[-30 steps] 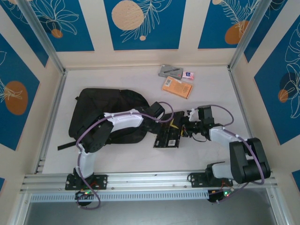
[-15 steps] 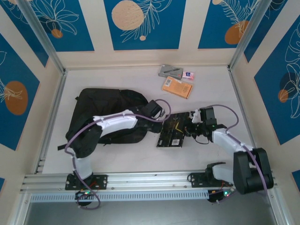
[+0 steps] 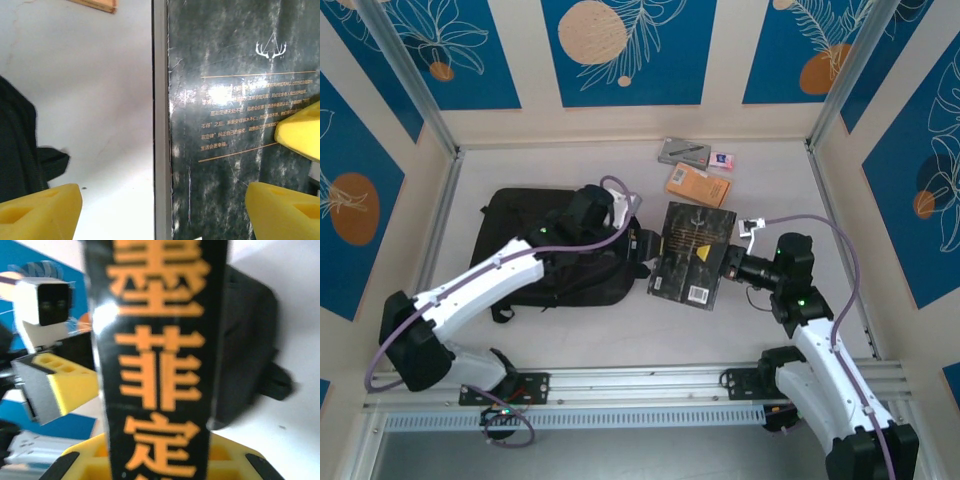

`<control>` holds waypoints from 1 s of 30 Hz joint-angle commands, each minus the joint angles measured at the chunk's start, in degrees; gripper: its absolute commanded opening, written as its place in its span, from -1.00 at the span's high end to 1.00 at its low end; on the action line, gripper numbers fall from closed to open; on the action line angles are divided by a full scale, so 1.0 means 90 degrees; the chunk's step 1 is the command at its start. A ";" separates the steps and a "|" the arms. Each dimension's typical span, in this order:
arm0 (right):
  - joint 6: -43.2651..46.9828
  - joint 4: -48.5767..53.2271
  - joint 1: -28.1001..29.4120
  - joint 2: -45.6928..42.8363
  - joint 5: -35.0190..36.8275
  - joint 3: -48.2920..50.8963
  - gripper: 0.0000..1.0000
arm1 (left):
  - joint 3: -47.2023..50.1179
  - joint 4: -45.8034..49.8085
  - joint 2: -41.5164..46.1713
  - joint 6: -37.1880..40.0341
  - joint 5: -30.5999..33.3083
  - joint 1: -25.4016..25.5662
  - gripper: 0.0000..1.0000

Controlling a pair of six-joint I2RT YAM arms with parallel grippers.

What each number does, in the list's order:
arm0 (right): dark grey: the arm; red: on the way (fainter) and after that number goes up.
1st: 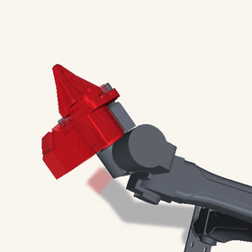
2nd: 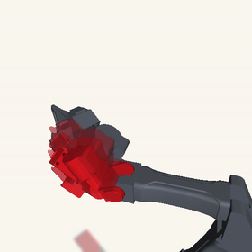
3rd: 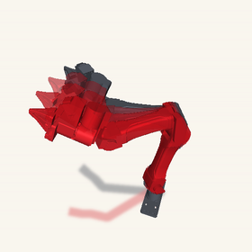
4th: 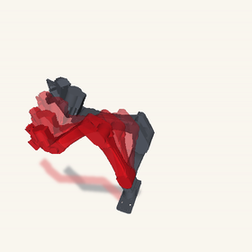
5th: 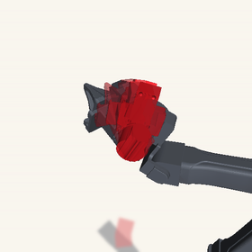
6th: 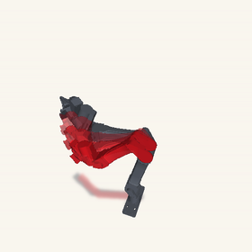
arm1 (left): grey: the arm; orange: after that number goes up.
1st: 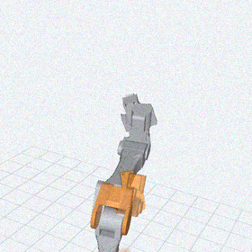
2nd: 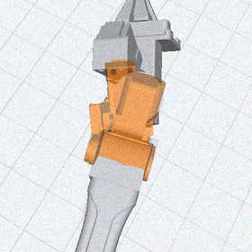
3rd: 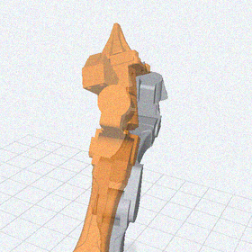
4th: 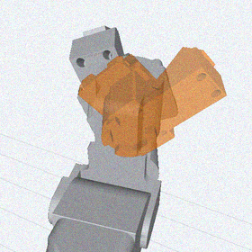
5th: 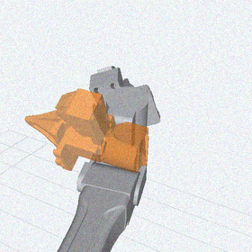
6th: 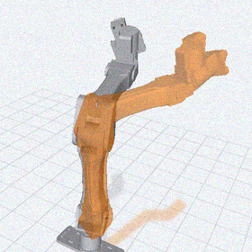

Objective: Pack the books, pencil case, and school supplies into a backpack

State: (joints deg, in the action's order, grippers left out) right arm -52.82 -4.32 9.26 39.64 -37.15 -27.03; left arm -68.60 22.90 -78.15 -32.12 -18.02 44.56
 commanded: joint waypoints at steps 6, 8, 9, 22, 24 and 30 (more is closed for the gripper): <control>-0.0950 -0.1867 0.0885 0.0028 -0.1392 -0.0395 1.00 | 0.0606 -0.0522 0.0721 -0.0231 -0.1846 -0.0332 -0.71; -0.0933 -0.1883 0.1192 0.0049 -0.1412 -0.0510 1.00 | 0.0686 -0.0672 0.0852 -0.0296 -0.2080 -0.0387 -0.73; -0.0914 -0.1893 0.1333 0.0054 -0.1388 -0.0558 1.00 | 0.0734 -0.0758 0.0887 -0.0349 -0.2227 -0.0403 -0.72; -0.0303 -0.0804 0.1560 -0.0011 -0.0564 -0.0893 1.00 | 0.1547 -0.2995 0.1489 -0.1508 -0.3291 -0.0408 -0.12; -0.0233 -0.0700 0.1555 0.0014 -0.0501 -0.0923 1.00 | 0.1695 -0.3319 0.1546 -0.1683 -0.3355 -0.0409 0.11; -0.0171 -0.0557 0.1513 0.0009 -0.0150 -0.0916 1.00 | 0.1990 -0.3864 0.1671 -0.1884 -0.3366 -0.0402 0.84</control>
State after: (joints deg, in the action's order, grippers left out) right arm -55.46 -8.54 23.24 40.66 -41.78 -33.63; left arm -51.75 -6.26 -64.58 -47.90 -46.35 41.25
